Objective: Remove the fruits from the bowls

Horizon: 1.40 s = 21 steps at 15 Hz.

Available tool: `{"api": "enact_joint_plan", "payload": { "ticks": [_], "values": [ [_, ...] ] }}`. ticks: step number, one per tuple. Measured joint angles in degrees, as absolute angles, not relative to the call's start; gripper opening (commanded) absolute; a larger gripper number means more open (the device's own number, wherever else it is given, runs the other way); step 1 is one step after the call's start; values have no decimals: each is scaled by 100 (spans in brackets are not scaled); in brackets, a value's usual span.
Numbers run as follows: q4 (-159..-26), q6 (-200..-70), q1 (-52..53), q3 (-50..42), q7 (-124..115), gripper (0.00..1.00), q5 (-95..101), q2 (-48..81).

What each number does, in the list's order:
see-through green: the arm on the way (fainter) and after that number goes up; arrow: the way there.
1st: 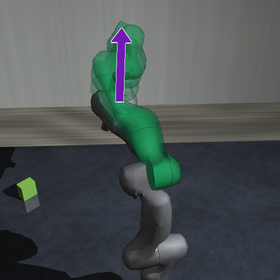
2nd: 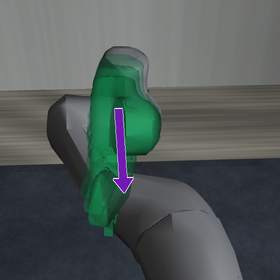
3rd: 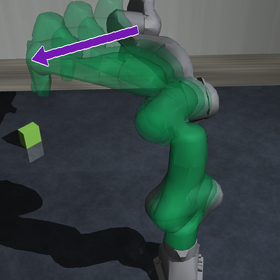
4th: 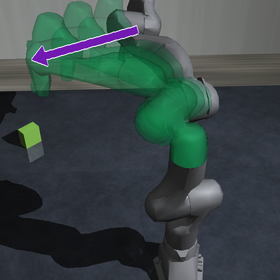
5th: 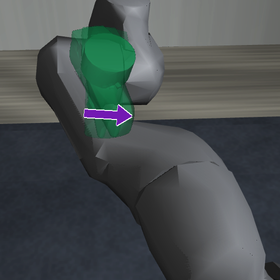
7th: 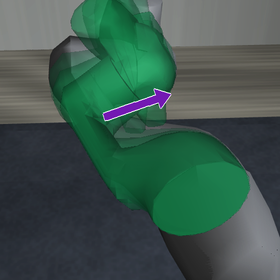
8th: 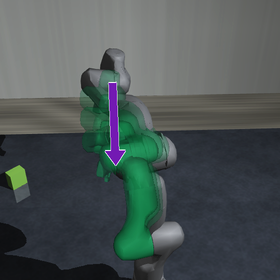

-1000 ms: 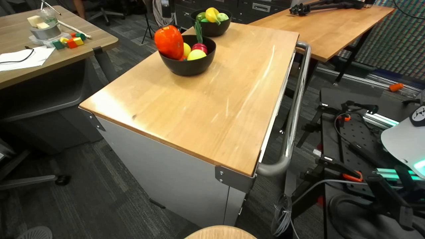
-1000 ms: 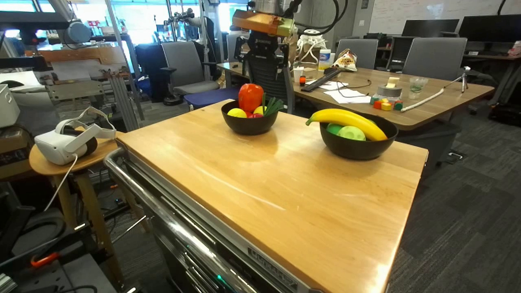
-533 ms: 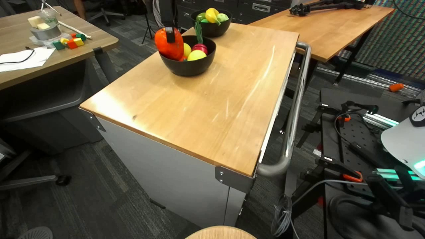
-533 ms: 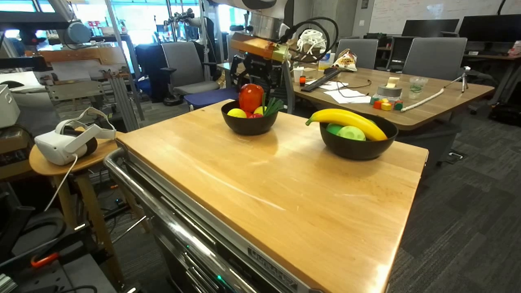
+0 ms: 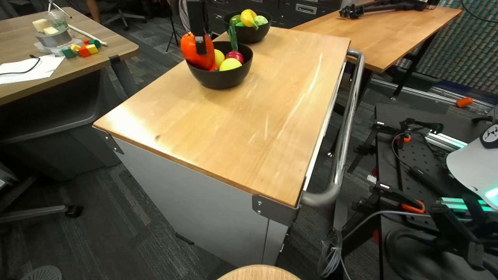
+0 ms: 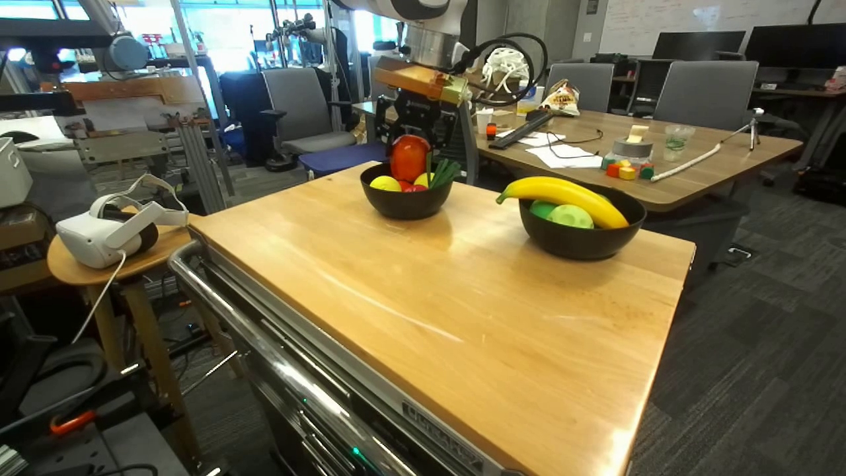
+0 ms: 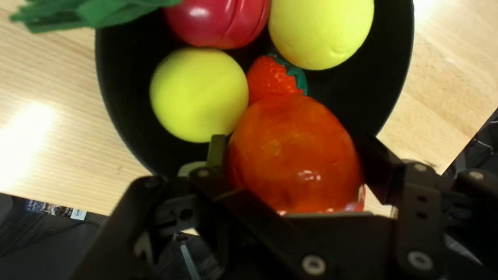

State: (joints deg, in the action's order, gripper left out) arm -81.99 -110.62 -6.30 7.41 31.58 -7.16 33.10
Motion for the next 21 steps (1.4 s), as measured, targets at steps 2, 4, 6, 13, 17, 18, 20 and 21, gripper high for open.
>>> {"api": "enact_joint_plan", "payload": {
  "ticks": [2,4,6,13,17,18,20,21],
  "values": [
    [-8184,-11037,-621,823,3331,56,-716,3224],
    [-8150,-10917,-542,955,3567,56,-716,3026],
    [-8140,-10777,-340,1088,3772,56,-704,2785],
    [-8391,-11231,572,1215,3905,56,-373,2966],
    [-8737,-12208,707,1169,3892,56,127,3330],
    [-8833,-12530,713,1155,3879,56,241,3375],
    [-8968,-13112,713,1135,3811,56,411,3373],
    [-9042,-13395,713,1116,3756,56,455,3373]
  ]
}}
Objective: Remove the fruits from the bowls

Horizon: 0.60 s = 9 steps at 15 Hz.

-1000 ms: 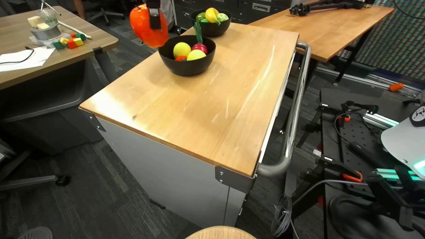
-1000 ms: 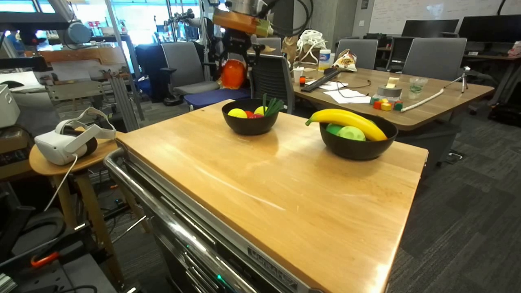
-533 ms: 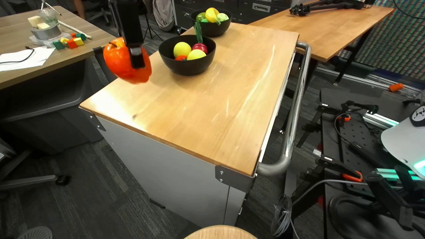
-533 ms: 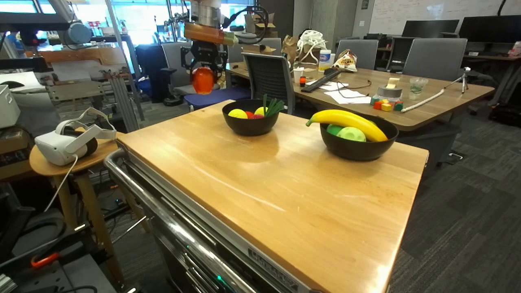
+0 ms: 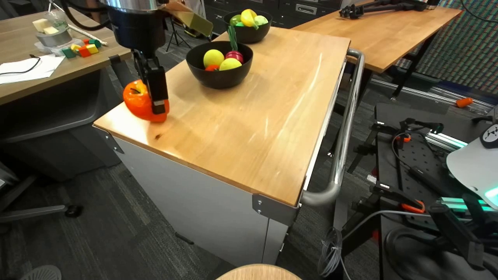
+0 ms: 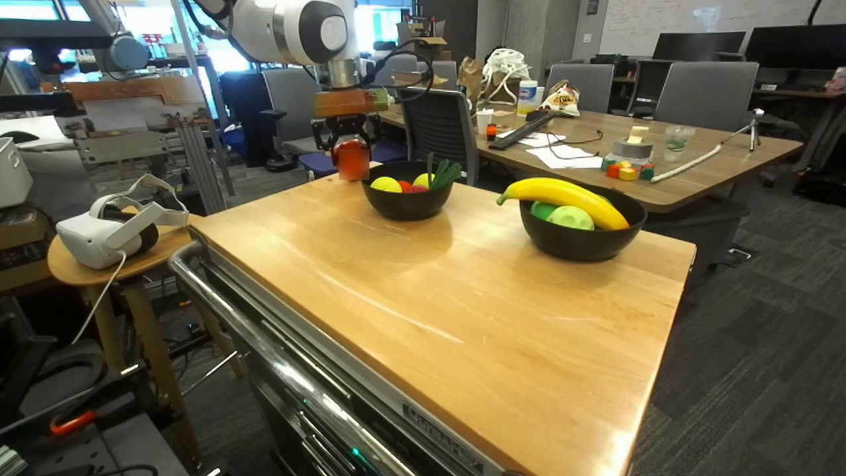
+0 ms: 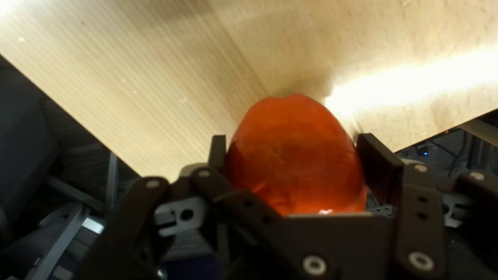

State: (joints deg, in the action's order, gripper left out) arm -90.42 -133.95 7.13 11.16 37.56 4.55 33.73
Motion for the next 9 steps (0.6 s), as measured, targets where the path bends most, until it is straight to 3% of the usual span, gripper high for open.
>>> {"api": "enact_joint_plan", "payload": {
  "ticks": [8,9],
  "values": [
    [-9347,-14199,582,1085,3287,56,478,3328],
    [-9369,-14206,563,1086,3238,95,478,3314]
  ]
}}
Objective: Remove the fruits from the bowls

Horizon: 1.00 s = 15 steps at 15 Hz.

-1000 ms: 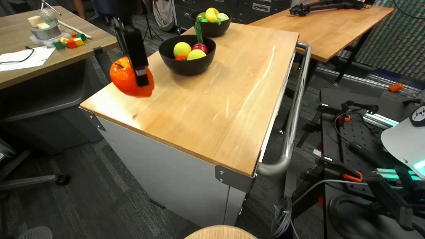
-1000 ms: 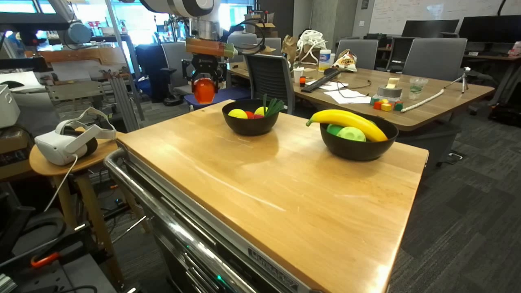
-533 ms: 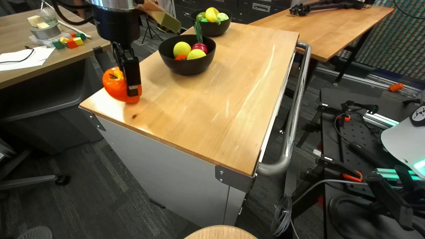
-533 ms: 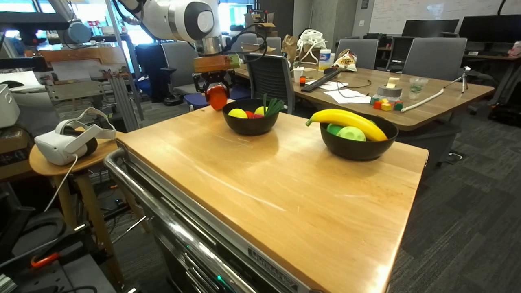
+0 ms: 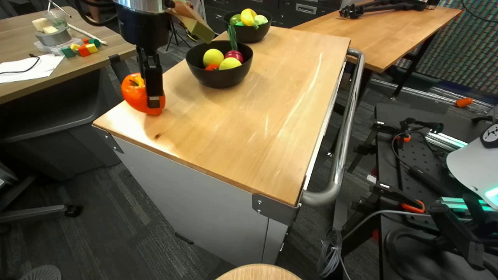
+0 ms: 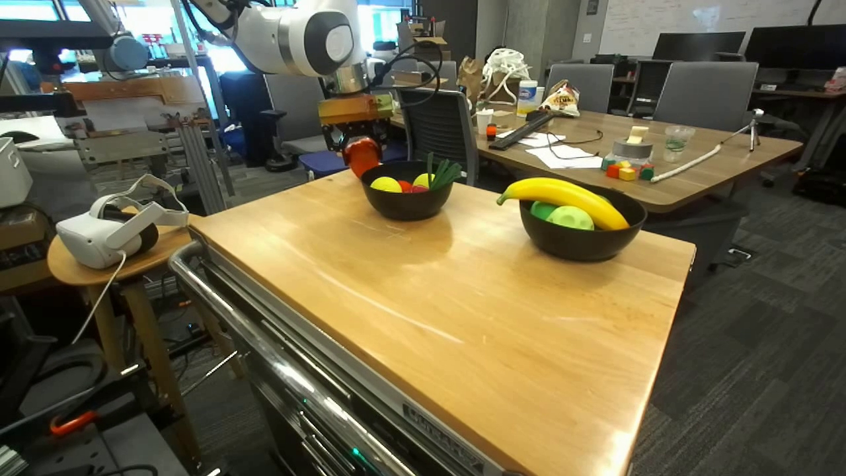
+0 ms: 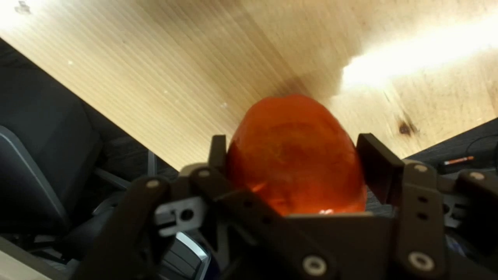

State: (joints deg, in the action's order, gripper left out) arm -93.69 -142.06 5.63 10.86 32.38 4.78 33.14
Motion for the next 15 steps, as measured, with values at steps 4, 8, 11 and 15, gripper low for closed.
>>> {"api": "enact_joint_plan", "payload": {
  "ticks": [4,8,11,15],
  "values": [
    [-9460,-14200,472,1104,3133,100,428,3287],
    [-9506,-14195,378,1125,3086,100,377,3285],
    [-9503,-14195,334,1127,3079,100,359,3258],
    [-9461,-13876,330,1056,3040,100,524,3002]
  ]
}}
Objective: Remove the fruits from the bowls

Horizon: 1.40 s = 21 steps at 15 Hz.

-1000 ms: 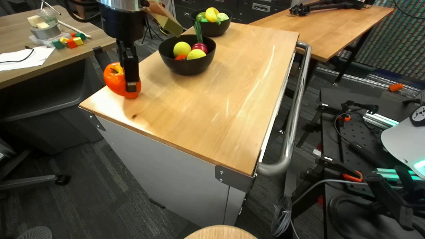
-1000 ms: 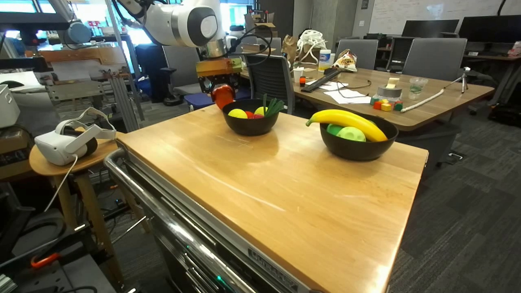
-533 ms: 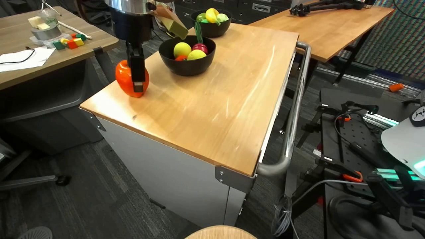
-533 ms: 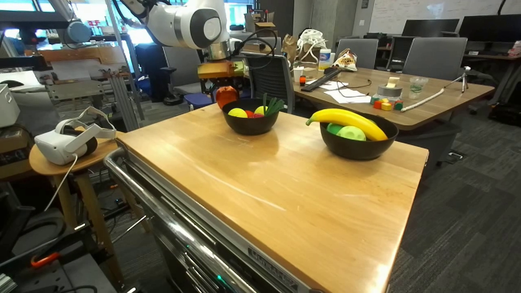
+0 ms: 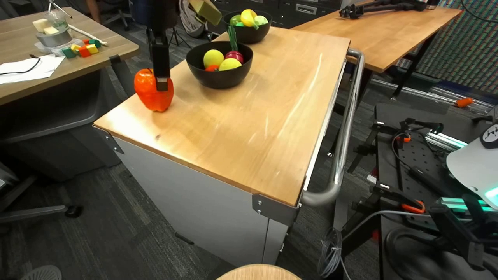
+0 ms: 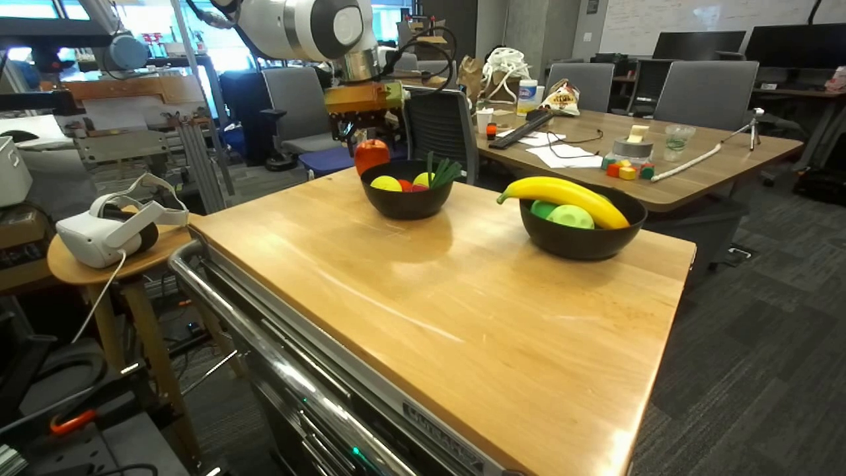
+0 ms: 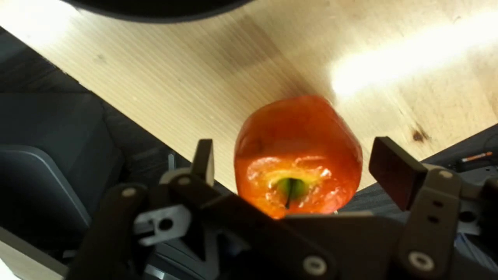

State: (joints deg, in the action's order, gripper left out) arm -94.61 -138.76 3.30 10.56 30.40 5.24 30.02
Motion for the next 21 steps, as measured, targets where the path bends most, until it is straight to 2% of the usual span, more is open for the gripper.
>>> {"api": "enact_joint_plan", "payload": {
  "ticks": [6,13,14,15,16,21],
  "values": [
    [-9131,-11284,362,574,2595,100,921,2236],
    [-9302,-10950,266,62,2120,100,1710,2265],
    [-9332,-10950,259,9,2040,75,1823,2312],
    [-9351,-10949,256,-31,1967,74,1929,2357],
    [-9354,-10946,250,-58,1913,68,1994,2404],
    [-9352,-10947,201,-79,1790,26,2007,2528]
  ]
}}
